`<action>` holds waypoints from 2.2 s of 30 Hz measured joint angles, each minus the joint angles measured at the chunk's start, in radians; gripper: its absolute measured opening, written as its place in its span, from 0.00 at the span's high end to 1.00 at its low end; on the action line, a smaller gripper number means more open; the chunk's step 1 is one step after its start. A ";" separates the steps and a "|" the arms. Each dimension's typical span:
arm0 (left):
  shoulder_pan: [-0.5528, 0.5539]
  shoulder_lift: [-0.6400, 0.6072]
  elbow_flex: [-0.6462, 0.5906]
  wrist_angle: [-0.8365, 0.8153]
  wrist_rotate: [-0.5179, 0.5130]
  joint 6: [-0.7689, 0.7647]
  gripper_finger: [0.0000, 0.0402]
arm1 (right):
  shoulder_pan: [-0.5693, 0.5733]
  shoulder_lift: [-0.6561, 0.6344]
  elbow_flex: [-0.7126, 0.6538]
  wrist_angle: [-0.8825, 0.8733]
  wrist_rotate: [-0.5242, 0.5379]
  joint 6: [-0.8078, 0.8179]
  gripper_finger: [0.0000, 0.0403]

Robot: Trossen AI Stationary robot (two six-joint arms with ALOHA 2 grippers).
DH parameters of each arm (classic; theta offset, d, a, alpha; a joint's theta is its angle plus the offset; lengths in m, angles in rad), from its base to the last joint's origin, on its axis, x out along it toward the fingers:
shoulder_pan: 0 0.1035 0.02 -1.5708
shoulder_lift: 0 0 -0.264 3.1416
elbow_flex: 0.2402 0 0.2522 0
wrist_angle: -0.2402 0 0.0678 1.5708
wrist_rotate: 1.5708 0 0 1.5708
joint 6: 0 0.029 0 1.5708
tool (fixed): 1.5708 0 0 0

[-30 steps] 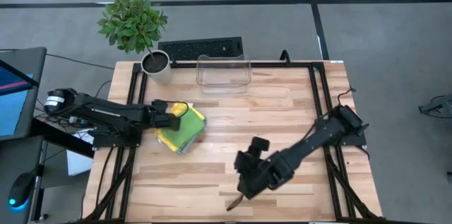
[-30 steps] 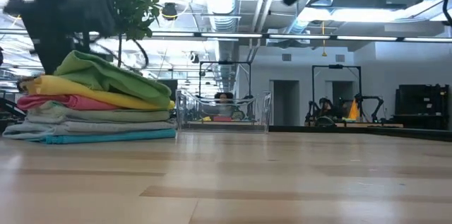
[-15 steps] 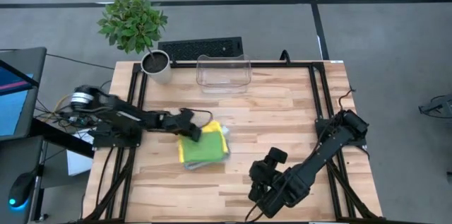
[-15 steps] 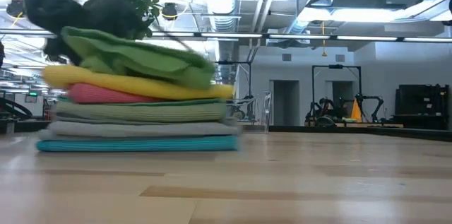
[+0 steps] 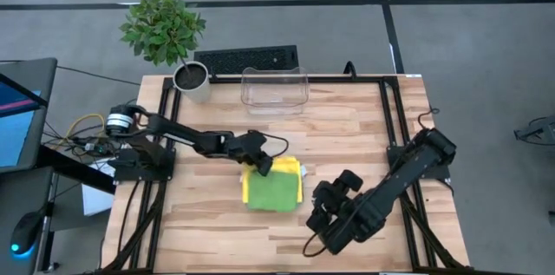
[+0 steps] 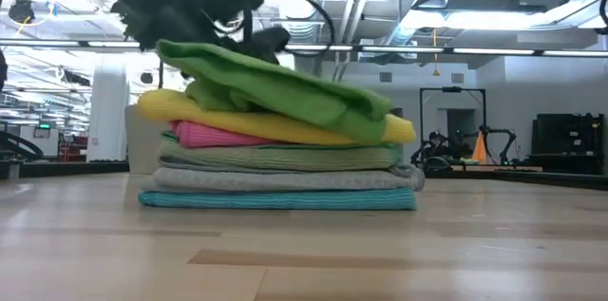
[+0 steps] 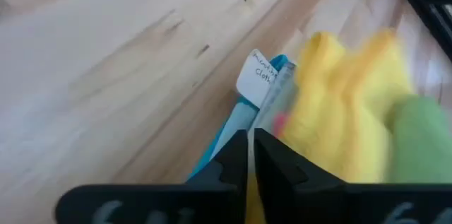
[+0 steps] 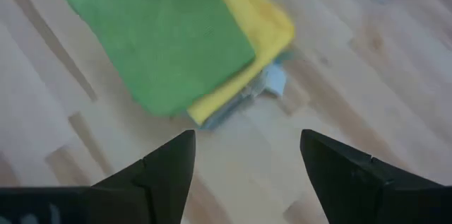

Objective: Fold microfiber towels
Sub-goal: Put the stacked folded microfiber cloths into the transparent bin

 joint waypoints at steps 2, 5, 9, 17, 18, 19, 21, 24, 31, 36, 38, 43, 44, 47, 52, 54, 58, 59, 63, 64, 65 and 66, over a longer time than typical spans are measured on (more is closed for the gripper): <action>0.000 -0.051 0.002 -0.076 -0.004 0.016 0.93 | -0.010 -0.011 0.000 0.009 0.007 -0.032 0.30; 0.001 -0.139 0.004 -0.193 -0.061 0.044 0.85 | -0.024 -0.016 0.000 0.008 0.025 -0.039 0.30; 0.004 -0.240 0.005 -0.292 -0.110 0.049 0.70 | -0.050 -0.017 -0.001 0.012 0.017 -0.065 0.30; -0.091 -0.569 0.005 -0.556 0.055 -0.238 0.34 | -0.064 -0.080 -0.001 -0.113 -0.024 -0.027 0.30; -0.128 -0.609 0.005 -0.569 0.013 -0.277 0.31 | -0.064 -0.101 -0.006 -0.114 -0.024 -0.023 0.30; -0.172 -0.643 0.006 -0.567 -0.043 -0.316 0.28 | -0.064 -0.131 -0.028 -0.107 -0.025 -0.020 0.30; -0.268 -0.684 0.006 -0.605 -0.167 -0.378 0.23 | -0.068 -0.203 -0.101 -0.071 -0.033 0.003 0.30; -0.390 -0.694 -0.007 -0.651 -0.341 -0.498 0.20 | -0.094 -0.351 -0.304 0.142 -0.071 0.031 0.30; -0.516 -0.595 -0.149 -0.408 -0.395 -0.708 0.19 | -0.224 -0.570 -0.884 0.952 -0.255 0.012 0.30; -0.535 -0.510 -0.200 -0.340 -0.451 -0.785 0.19 | -0.292 -0.551 -1.093 1.185 -0.356 0.016 0.25; -0.542 -0.483 -0.215 -0.330 -0.456 -0.837 0.19 | -0.312 -0.517 -1.121 1.243 -0.386 0.020 0.22; -0.558 -0.414 -0.251 -0.174 -0.549 -0.899 0.19 | -0.363 -0.409 -1.122 1.410 -0.435 -0.004 0.15; -0.563 -0.395 -0.257 -0.124 -0.558 -0.899 0.19 | -0.367 -0.388 -1.120 1.444 -0.438 -0.015 0.14; -0.591 -0.346 -0.262 -0.054 -0.592 -0.909 0.19 | -0.385 -0.332 -1.119 1.537 -0.447 -0.036 0.13; -0.631 -0.267 -0.263 -0.020 -0.607 -0.967 0.19 | -0.401 -0.258 -1.120 1.589 -0.454 -0.039 0.13; -0.634 -0.223 -0.262 -0.017 -0.572 -1.020 0.19 | -0.405 -0.225 -1.120 1.616 -0.475 -0.034 0.13; -0.651 -0.157 -0.262 -0.016 -0.606 -1.100 0.18 | -0.407 -0.189 -1.121 1.681 -0.495 -0.021 0.13; -0.651 -0.143 -0.262 -0.015 -0.611 -1.112 0.18 | -0.408 -0.183 -1.121 1.690 -0.494 -0.021 0.13; -0.630 -0.073 -0.262 0.001 -0.591 -1.172 0.18 | -0.426 -0.176 -1.120 1.710 -0.500 -0.014 0.13; -0.625 -0.059 -0.260 0.004 -0.593 -1.186 0.18 | -0.432 -0.176 -1.121 1.710 -0.500 -0.014 0.13; -0.617 -0.045 -0.259 0.018 -0.597 -1.195 0.18 | -0.441 -0.176 -1.121 1.710 -0.500 -0.014 0.13; -0.607 -0.029 -0.259 0.040 -0.600 -1.197 0.18 | -0.449 -0.176 -1.121 1.711 -0.501 -0.015 0.13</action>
